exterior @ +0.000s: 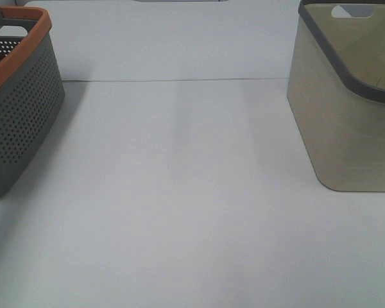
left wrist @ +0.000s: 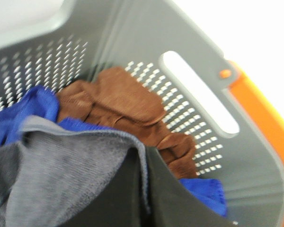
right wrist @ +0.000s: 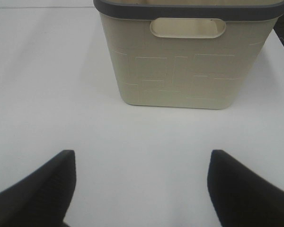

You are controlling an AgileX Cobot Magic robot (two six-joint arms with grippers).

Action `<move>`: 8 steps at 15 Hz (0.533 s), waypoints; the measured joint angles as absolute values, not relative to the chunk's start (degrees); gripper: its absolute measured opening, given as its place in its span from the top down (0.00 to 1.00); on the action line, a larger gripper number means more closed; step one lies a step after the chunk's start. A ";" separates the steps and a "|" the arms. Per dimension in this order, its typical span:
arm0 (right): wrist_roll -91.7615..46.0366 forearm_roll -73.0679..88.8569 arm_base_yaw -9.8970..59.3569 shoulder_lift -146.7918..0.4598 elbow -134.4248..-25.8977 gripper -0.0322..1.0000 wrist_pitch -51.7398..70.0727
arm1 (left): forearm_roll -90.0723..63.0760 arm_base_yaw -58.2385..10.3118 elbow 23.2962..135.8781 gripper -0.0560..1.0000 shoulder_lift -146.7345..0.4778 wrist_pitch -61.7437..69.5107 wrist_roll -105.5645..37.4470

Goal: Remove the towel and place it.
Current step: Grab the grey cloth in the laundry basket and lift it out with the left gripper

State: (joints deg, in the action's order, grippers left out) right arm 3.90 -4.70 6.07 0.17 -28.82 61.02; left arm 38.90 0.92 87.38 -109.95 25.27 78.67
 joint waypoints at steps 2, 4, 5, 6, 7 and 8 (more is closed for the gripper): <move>3.90 -4.64 6.07 0.17 -28.82 0.23 61.02 | 39.02 0.92 87.38 0.95 -106.97 23.55 73.57; 3.90 -4.64 6.07 0.17 -28.82 0.23 61.02 | 37.36 0.86 87.38 0.95 -101.81 22.98 70.70; 3.90 -4.64 6.07 0.17 -28.82 0.23 61.02 | 36.10 0.86 87.38 0.95 -100.32 22.98 70.47; 3.90 -4.64 6.07 0.17 -28.82 0.23 61.02 | 35.52 0.86 87.38 0.95 -99.58 22.86 70.30; 3.90 -4.53 6.07 0.17 -28.82 0.23 61.02 | 34.38 0.86 87.38 0.95 -98.32 22.52 69.44; 3.90 -4.47 6.07 0.17 -28.82 0.23 61.02 | 33.06 0.86 87.38 0.95 -96.89 21.77 68.07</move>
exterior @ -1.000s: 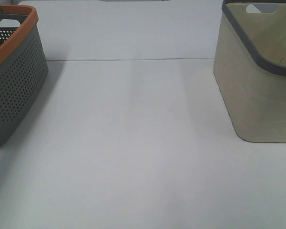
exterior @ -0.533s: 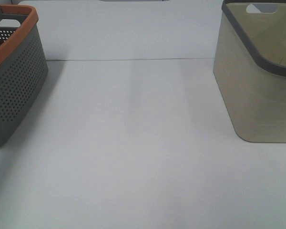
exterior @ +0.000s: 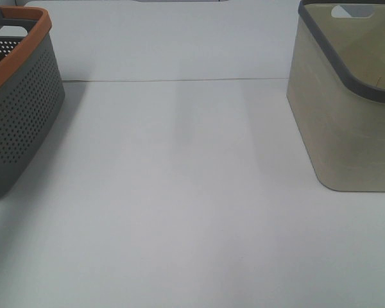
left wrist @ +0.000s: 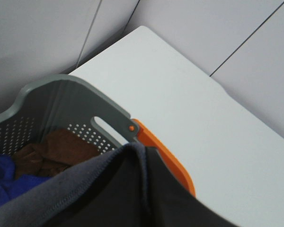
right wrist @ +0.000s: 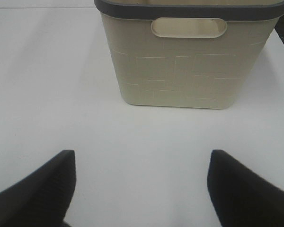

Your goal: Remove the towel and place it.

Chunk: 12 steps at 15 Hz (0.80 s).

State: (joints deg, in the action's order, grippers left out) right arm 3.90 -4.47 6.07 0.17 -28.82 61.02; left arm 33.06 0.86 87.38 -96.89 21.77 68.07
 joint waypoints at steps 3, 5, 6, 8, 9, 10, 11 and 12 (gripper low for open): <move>3.90 -4.47 6.07 0.17 -28.82 0.23 61.02 | 29.74 0.86 87.38 0.95 -92.76 17.70 63.43; 3.90 -4.47 6.07 0.17 -28.82 0.23 61.02 | 28.02 0.86 87.38 0.95 -90.24 14.61 62.91; 3.90 -4.47 6.07 0.17 -28.82 0.23 61.02 | 27.50 0.86 87.38 0.95 -89.27 13.64 62.85; 3.90 -4.47 6.07 0.17 -28.82 0.23 61.02 | 27.22 0.86 87.38 0.95 -87.55 11.52 62.80; 3.90 -4.47 6.07 0.17 -28.82 0.23 61.02 | 27.16 0.86 87.38 0.95 -86.57 10.08 62.80; 3.90 -4.47 6.07 0.17 -28.82 0.23 61.02 | 27.16 0.86 87.38 0.95 -86.06 9.05 62.80; 3.90 -4.47 6.07 0.17 -28.82 0.23 61.02 | 27.16 0.86 87.38 0.95 -84.22 5.50 62.80; 3.90 -4.47 6.07 0.17 -28.82 0.23 61.02 | 27.16 0.86 87.38 0.95 -83.31 4.13 62.80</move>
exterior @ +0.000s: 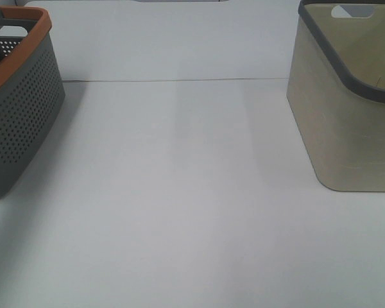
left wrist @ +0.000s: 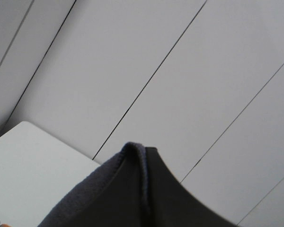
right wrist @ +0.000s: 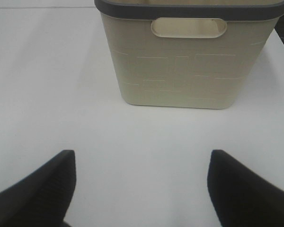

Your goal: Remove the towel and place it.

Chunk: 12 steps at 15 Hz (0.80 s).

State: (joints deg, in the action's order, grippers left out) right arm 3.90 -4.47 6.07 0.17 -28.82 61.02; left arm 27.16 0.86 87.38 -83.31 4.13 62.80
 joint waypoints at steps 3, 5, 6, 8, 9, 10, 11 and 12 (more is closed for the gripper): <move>3.90 -4.47 6.07 0.17 -28.82 0.23 61.02 | 26.70 -0.17 89.95 0.95 -82.39 3.38 62.80; 3.90 -4.47 6.07 0.17 -28.82 0.23 61.02 | 26.59 -3.38 93.85 0.95 -82.39 3.32 62.80; 3.90 -4.47 6.07 0.17 -28.82 0.23 61.02 | 26.76 -5.04 95.51 0.95 -82.39 2.92 62.80; 3.90 -4.41 6.07 0.17 -28.82 0.23 60.96 | 27.56 -8.08 98.32 0.95 -82.33 2.23 62.80; 3.84 -4.41 6.07 0.17 -28.88 0.23 60.10 | 27.62 -9.97 99.64 0.95 -82.33 2.18 62.80; 3.84 -4.24 6.07 0.17 -29.34 0.23 59.30 | 27.62 -10.83 100.21 0.95 -82.33 2.12 62.80; 3.84 -3.72 6.07 0.17 -29.62 0.23 57.64 | 27.62 -11.57 100.38 0.95 -82.33 2.06 62.80; 3.84 -3.15 6.07 0.17 -29.79 0.23 55.41 | 27.62 -12.61 100.38 0.95 -82.33 1.89 62.80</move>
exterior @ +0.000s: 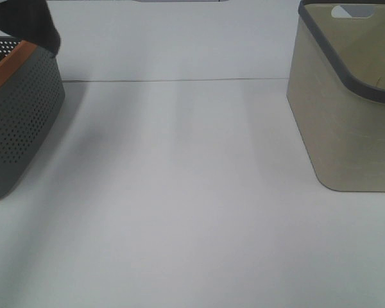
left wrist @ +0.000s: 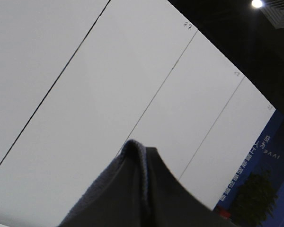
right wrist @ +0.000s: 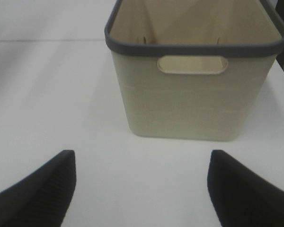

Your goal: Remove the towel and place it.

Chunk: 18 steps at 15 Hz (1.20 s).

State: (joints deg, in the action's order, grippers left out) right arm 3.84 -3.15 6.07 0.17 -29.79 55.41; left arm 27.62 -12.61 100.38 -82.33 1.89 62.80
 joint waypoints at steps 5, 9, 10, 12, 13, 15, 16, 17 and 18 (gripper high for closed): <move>1.55 2.75 6.07 -1.95 -30.02 0.23 47.61 | 28.25 -19.25 100.38 0.95 -84.63 1.83 59.64; -5.21 9.45 6.07 -13.24 -35.24 0.23 43.14 | 28.99 -25.32 100.38 0.95 -86.80 4.47 56.04; -6.99 10.89 6.07 -16.16 -36.84 0.23 42.17 | 29.11 -26.53 100.27 0.95 -87.55 4.76 54.66; -10.54 14.90 6.07 -22.06 -39.48 0.23 40.05 | 29.11 -27.79 98.38 0.95 -88.46 4.81 53.69; -12.72 17.48 6.07 -24.52 -39.88 0.23 38.56 | 29.11 -27.90 97.00 0.95 -88.58 4.93 53.57; -25.21 29.56 6.07 -32.49 -39.94 0.23 35.98 | 29.11 -27.90 92.30 0.95 -88.64 5.10 53.57; -27.79 32.31 6.07 -33.69 -39.94 0.23 35.81 | 29.11 -27.90 91.50 0.95 -88.64 5.10 53.57; -34.49 37.59 6.07 -36.55 -39.94 0.23 35.47 | 29.11 -27.90 90.01 0.95 -88.64 4.98 53.51; -40.74 43.20 6.07 -39.94 -39.94 0.24 35.12 | 29.11 -27.90 88.46 0.95 -88.64 4.47 53.51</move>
State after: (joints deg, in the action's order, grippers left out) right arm -40.74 43.20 6.07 -39.94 -39.94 35.12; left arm 29.11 -27.90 88.46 -88.64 4.47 53.51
